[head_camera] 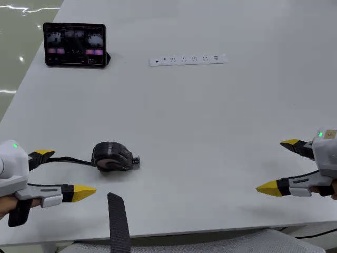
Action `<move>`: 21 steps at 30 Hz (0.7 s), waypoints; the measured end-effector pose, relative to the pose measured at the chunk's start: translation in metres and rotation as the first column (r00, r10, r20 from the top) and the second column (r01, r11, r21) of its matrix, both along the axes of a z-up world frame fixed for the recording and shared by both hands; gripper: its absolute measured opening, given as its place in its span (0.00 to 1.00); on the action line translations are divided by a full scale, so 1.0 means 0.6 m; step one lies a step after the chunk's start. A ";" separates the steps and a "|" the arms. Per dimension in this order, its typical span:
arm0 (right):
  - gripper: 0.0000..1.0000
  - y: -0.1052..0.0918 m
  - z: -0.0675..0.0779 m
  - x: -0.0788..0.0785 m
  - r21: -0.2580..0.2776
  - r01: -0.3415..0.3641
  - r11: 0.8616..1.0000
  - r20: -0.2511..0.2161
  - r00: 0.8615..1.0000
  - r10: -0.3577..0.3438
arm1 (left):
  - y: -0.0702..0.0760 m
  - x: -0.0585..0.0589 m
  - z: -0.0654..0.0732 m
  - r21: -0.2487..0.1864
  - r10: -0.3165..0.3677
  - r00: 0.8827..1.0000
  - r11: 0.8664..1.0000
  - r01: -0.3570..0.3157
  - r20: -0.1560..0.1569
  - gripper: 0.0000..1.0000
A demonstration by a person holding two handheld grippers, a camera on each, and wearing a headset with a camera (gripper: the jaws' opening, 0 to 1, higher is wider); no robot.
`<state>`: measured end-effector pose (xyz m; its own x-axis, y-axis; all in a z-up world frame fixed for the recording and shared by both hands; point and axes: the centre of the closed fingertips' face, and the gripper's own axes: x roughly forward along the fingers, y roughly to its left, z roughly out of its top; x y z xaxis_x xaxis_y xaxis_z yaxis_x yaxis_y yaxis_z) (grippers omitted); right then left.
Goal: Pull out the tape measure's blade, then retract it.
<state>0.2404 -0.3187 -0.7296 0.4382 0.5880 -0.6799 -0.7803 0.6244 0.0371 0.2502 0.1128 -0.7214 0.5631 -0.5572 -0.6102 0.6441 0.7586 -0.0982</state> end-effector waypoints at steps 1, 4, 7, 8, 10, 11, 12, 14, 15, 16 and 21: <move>0.97 -0.003 0.002 -0.001 0.007 0.002 1.000 -0.002 1.000 -0.002 | 0.001 0.000 0.000 -0.002 0.001 1.000 1.000 -0.001 -0.003 0.99; 0.99 -0.010 0.005 -0.007 0.003 -0.007 1.000 -0.001 1.000 0.007 | 0.004 -0.001 0.001 -0.003 0.001 1.000 1.000 -0.001 -0.009 0.99; 0.99 -0.018 0.007 -0.011 0.003 -0.007 1.000 -0.001 1.000 0.007 | 0.006 -0.002 0.003 -0.009 0.004 1.000 1.000 -0.004 -0.008 0.99; 0.99 -0.019 0.008 -0.012 0.005 -0.006 1.000 0.000 1.000 0.006 | 0.007 -0.002 0.004 -0.011 0.006 1.000 1.000 -0.006 -0.008 0.99; 0.99 -0.020 0.011 -0.014 0.010 -0.006 1.000 0.000 1.000 0.006 | 0.009 0.001 0.009 -0.022 0.013 1.000 1.000 -0.013 0.013 0.99; 0.99 -0.020 0.011 -0.015 0.010 -0.008 1.000 0.001 1.000 0.008 | 0.009 0.001 0.010 -0.021 0.014 1.000 1.000 -0.014 0.018 0.99; 0.99 -0.020 0.012 -0.017 0.007 -0.012 1.000 0.004 1.000 0.012 | 0.010 0.001 0.011 -0.026 0.018 1.000 1.000 -0.018 0.013 0.99; 0.99 -0.018 0.012 -0.018 0.003 -0.015 1.000 0.006 1.000 0.015 | 0.010 -0.001 0.010 -0.030 0.019 1.000 0.999 -0.019 0.004 0.99; 0.99 -0.018 0.013 -0.019 0.004 -0.017 1.000 0.006 1.000 0.017 | 0.011 -0.001 0.011 -0.027 0.017 1.000 0.999 -0.016 0.008 0.99; 0.99 -0.017 0.014 -0.019 0.006 -0.017 1.000 0.006 1.000 0.017 | 0.011 0.000 0.011 -0.025 0.017 1.000 1.000 -0.017 0.010 0.99; 0.99 -0.015 0.015 -0.019 0.009 -0.018 1.000 0.008 1.000 0.018 | 0.015 0.001 0.012 -0.016 0.014 1.000 1.000 -0.014 0.006 0.99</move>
<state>0.2289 -0.3279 -0.7204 0.4329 0.6019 -0.6711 -0.7915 0.6101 0.0367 0.2507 0.1219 -0.7142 0.5750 -0.5586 -0.5977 0.6339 0.7661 -0.1061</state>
